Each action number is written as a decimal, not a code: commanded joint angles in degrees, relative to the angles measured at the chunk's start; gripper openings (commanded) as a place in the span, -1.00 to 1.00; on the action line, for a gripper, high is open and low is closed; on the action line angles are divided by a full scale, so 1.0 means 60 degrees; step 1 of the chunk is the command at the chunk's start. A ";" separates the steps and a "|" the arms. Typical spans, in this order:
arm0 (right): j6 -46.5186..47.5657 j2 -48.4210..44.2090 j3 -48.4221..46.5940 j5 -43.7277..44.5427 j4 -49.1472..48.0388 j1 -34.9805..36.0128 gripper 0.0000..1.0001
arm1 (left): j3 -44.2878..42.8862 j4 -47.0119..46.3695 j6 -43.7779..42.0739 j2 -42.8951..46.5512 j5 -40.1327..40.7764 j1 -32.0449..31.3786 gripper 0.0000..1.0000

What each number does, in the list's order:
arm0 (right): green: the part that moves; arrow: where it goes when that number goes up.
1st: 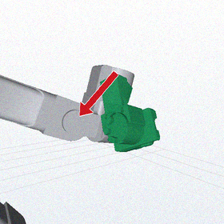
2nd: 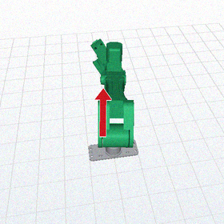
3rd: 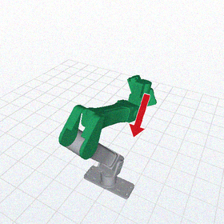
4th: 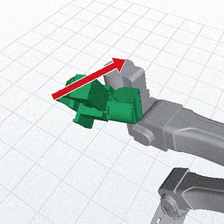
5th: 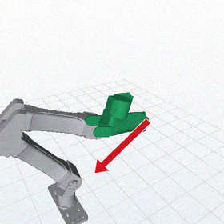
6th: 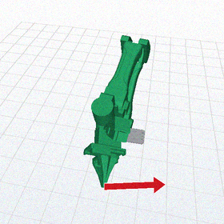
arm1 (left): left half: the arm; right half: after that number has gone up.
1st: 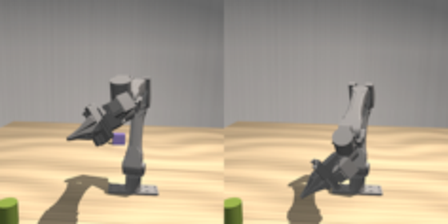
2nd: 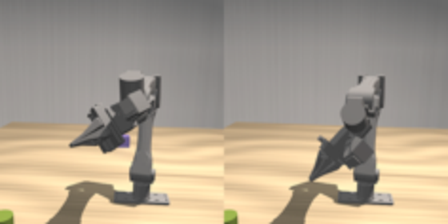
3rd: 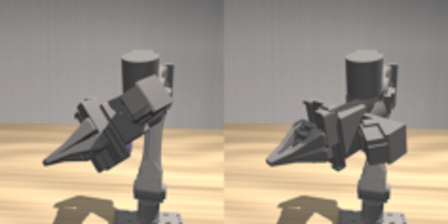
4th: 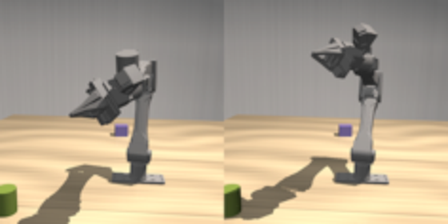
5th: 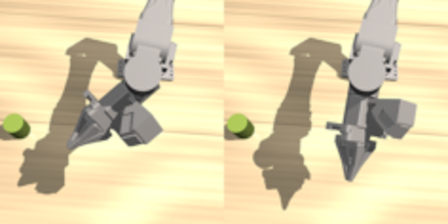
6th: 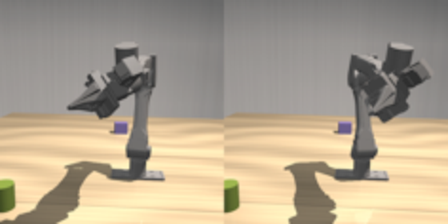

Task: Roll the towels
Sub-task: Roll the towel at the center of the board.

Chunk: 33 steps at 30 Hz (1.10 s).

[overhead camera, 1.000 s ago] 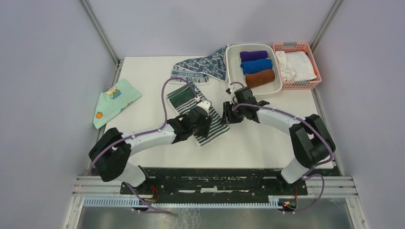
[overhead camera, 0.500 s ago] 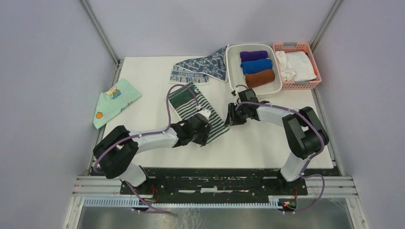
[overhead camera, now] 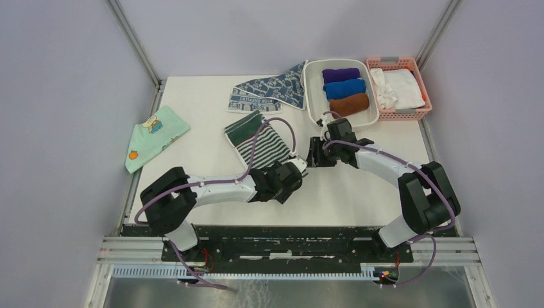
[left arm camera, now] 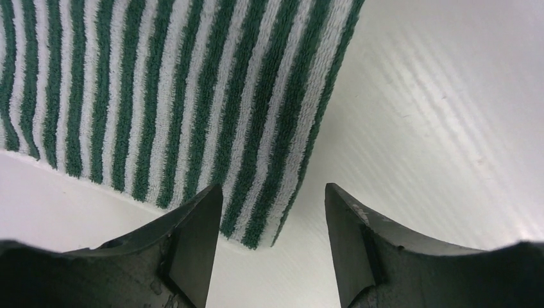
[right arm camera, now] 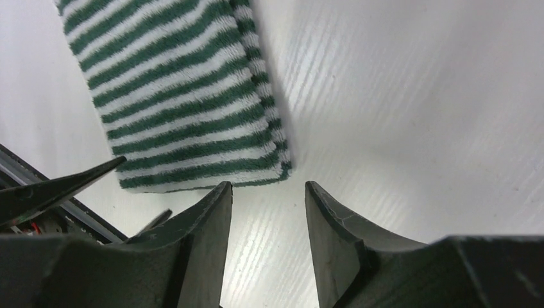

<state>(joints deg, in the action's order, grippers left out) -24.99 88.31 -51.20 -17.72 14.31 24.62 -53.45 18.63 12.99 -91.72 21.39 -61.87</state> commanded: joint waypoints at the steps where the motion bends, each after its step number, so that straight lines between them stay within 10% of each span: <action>1: 0.0162 -0.0307 0.0239 0.0210 0.0040 -0.0023 0.08 | -0.0432 0.0455 -0.1138 -0.0516 0.0752 -0.0140 0.29; 24: 0.0279 -0.0494 0.0171 0.0331 0.0209 -0.0017 0.10 | -0.0788 0.1259 -0.1345 -0.1653 0.0089 -0.0276 0.04; 33: 0.0285 -0.0783 0.0159 0.0596 0.0539 -0.0038 0.12 | -0.0786 0.0928 -0.0730 -0.2197 -0.0906 -0.0063 -0.57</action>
<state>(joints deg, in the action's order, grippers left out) -24.08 86.54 -49.32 -15.99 16.91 24.62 -59.00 24.05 7.60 -101.67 23.27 -63.07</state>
